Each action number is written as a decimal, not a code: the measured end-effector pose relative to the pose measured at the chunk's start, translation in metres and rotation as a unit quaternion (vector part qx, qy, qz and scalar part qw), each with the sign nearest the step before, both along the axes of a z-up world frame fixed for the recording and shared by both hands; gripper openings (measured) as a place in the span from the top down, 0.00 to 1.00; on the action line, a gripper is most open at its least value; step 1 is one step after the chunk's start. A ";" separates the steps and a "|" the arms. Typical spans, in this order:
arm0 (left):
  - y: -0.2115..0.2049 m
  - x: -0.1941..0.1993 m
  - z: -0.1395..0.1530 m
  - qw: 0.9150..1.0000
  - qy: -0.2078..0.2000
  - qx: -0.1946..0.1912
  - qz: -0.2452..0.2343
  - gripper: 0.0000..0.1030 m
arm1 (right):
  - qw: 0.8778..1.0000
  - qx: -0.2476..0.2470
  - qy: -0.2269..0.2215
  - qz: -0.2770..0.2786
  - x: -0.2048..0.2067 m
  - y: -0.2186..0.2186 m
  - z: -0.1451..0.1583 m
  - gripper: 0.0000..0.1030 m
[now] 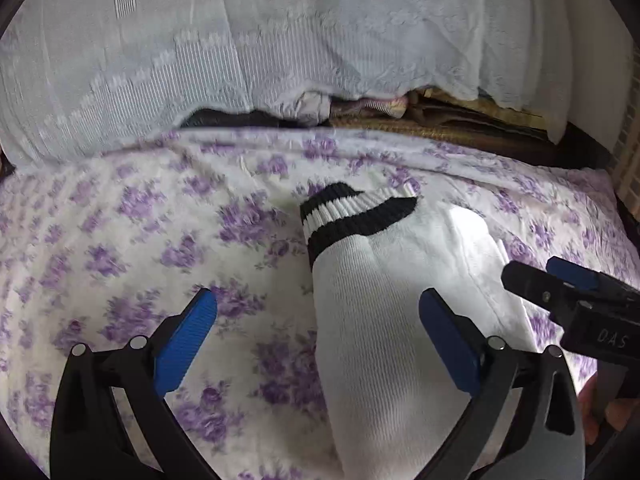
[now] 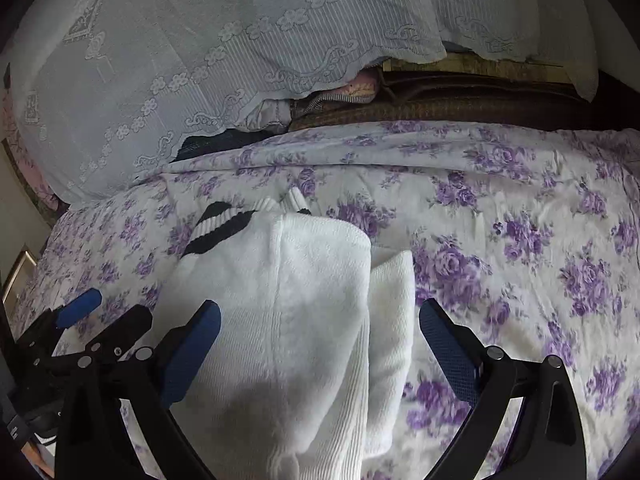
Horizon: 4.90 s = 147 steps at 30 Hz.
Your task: Fold small clothes
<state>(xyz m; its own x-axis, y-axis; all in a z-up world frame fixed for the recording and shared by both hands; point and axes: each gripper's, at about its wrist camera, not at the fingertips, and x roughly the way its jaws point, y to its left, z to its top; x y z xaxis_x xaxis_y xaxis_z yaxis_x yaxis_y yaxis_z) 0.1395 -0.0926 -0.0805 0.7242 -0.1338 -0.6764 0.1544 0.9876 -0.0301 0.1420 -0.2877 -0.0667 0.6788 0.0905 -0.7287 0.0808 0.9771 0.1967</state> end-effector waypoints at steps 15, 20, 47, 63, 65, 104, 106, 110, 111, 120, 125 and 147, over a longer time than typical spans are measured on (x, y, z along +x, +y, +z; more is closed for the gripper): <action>0.048 0.020 -0.044 0.943 0.152 -0.268 -0.126 0.05 | 0.969 0.245 0.041 0.008 -0.019 -0.060 -0.040 0.03; 0.050 0.026 -0.058 0.921 0.197 -0.309 -0.136 0.05 | 0.950 0.308 0.056 0.005 -0.041 -0.081 -0.055 0.03; -0.008 0.028 -0.056 0.952 0.168 -0.194 -0.167 0.05 | 0.950 0.283 0.045 0.126 0.021 -0.032 -0.063 0.03; -0.032 0.015 -0.042 0.976 0.103 -0.111 -0.157 0.13 | 0.975 0.200 0.033 0.096 0.029 -0.008 -0.063 0.03; -0.036 0.010 -0.037 0.980 0.085 -0.094 -0.155 0.17 | 0.976 0.194 0.020 0.096 0.026 -0.005 -0.058 0.03; -0.288 -0.235 0.128 0.902 -0.119 0.010 -0.414 0.33 | 0.967 0.121 -0.206 -0.083 -0.331 -0.178 0.136 0.15; -0.319 -0.252 0.132 0.890 -0.120 0.005 -0.439 0.33 | 0.964 0.109 -0.217 -0.111 -0.360 -0.199 0.144 0.15; -0.376 -0.276 0.131 0.875 -0.104 -0.001 -0.473 0.33 | 0.954 0.102 -0.229 -0.161 -0.406 -0.244 0.146 0.15; -0.390 -0.280 0.128 0.873 -0.099 0.001 -0.478 0.32 | 0.952 0.107 -0.231 -0.173 -0.414 -0.258 0.142 0.15; -0.439 -0.248 0.046 0.905 -0.060 0.050 -0.418 0.05 | 0.901 0.298 -0.198 -0.247 -0.447 -0.373 0.000 0.03; -0.441 -0.265 0.048 0.903 -0.119 0.097 -0.402 0.05 | 0.910 0.259 -0.204 -0.253 -0.446 -0.361 0.012 0.03; -0.337 -0.318 0.092 0.909 -0.179 0.080 -0.368 0.05 | 0.931 -0.042 -0.143 -0.333 -0.500 -0.224 0.113 0.03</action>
<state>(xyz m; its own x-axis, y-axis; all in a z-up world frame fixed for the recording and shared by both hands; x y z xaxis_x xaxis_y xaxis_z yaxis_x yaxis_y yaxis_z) -0.1788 -0.4291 0.0111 0.6559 -0.5911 -0.4694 0.7465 0.6003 0.2870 -0.3580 -0.5116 0.0466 0.7314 -0.4679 -0.4961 0.6300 0.7421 0.2288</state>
